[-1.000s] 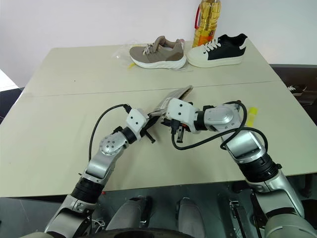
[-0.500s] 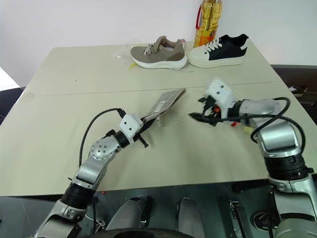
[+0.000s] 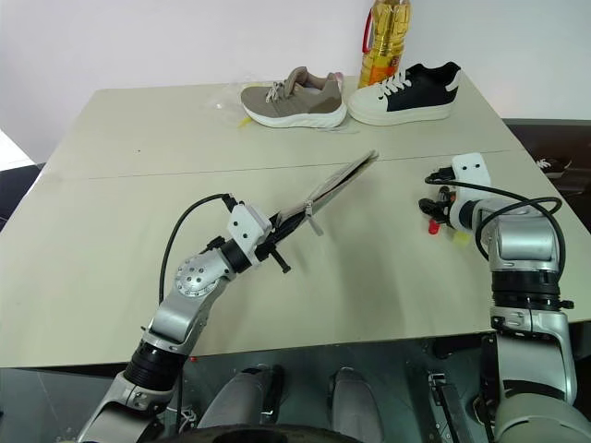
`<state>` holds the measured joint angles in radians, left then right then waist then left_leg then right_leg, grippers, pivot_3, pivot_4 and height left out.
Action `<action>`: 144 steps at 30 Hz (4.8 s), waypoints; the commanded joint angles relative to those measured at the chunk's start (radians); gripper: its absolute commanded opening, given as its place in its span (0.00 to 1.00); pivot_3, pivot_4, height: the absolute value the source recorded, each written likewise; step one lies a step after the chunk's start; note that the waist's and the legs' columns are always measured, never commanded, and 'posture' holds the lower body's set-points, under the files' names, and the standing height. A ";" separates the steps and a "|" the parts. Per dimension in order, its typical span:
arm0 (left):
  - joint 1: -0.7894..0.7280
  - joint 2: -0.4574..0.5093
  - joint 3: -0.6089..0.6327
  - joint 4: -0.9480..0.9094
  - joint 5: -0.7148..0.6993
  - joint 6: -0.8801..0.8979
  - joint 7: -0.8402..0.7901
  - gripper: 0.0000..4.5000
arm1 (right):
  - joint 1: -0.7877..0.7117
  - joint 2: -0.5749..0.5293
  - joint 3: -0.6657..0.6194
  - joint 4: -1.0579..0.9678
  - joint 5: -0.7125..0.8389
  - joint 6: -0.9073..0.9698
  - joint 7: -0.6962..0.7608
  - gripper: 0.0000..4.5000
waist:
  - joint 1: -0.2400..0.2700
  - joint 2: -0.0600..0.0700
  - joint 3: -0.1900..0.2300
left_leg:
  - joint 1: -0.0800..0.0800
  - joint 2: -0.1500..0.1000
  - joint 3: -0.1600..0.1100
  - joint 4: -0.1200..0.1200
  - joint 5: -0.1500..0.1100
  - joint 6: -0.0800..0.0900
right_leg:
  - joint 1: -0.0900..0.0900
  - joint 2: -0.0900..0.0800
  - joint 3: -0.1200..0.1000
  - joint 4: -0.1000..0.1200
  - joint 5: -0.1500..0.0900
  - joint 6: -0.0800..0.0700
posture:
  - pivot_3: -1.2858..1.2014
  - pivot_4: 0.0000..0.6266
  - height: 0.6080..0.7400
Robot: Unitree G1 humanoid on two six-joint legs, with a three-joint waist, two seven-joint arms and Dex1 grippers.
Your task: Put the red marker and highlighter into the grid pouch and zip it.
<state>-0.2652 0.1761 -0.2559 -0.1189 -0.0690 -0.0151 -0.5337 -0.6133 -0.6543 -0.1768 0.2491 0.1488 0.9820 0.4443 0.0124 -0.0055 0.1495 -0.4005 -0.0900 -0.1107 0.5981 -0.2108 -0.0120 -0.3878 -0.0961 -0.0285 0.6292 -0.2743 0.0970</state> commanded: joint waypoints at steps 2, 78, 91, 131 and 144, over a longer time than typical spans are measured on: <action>0.010 0.017 0.005 -0.024 0.007 -0.032 -0.002 0.00 | 0.000 0.020 -0.035 0.006 0.017 0.037 -0.040 0.74 | 0.000 0.000 0.000 | 0.000 0.000 0.000 0.000 0.000 0.000 | 0.000 0.000 0.000 0.000 0.000 0.000 | 0.52 0.24 0.99; 0.013 0.165 0.046 0.007 -0.060 -0.004 -0.190 0.00 | 0.116 -0.244 -0.016 -0.319 0.170 -0.528 0.516 0.74 | 0.003 0.000 0.001 | 0.003 0.000 -0.001 0.001 0.000 0.000 | 0.003 -0.001 0.001 -0.001 0.000 0.000 | 0.52 0.24 0.99; -0.054 0.053 -0.026 0.137 0.089 -0.178 -0.084 0.00 | 0.078 -0.091 -0.174 0.022 0.067 0.028 -0.041 0.98 | 0.000 0.000 -0.001 | 0.000 0.000 0.001 0.001 0.000 0.000 | -0.001 -0.001 0.001 0.000 0.000 0.000 | 0.52 0.24 0.99; -0.019 0.092 0.051 0.061 -0.014 -0.118 -0.109 0.00 | 0.161 -0.283 0.277 -0.389 -0.181 -0.845 0.456 0.20 | 0.000 0.000 -0.001 | 0.002 0.000 -0.001 0.004 0.000 0.000 | 0.004 0.000 0.000 0.000 0.000 0.001 | 0.52 0.24 0.99; -0.050 0.214 -0.016 0.001 -0.082 -0.046 -0.355 0.00 | 0.047 -0.304 0.432 -0.369 -0.325 -1.324 0.585 0.20 | -0.001 0.000 0.000 | 0.003 0.001 0.000 0.003 0.000 0.000 | 0.004 0.000 0.000 0.000 0.000 0.000 | 0.52 0.24 0.99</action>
<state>-0.2911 0.3866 -0.2607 -0.0738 -0.1216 -0.0683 -0.8560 -0.5371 -0.9758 0.2541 -0.0821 -0.1938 -0.3117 1.0202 0.0111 -0.0059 0.1491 -0.3977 -0.0893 -0.1110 0.6008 -0.2113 -0.0118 -0.3841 -0.0957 -0.0286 0.6294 -0.2747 0.0975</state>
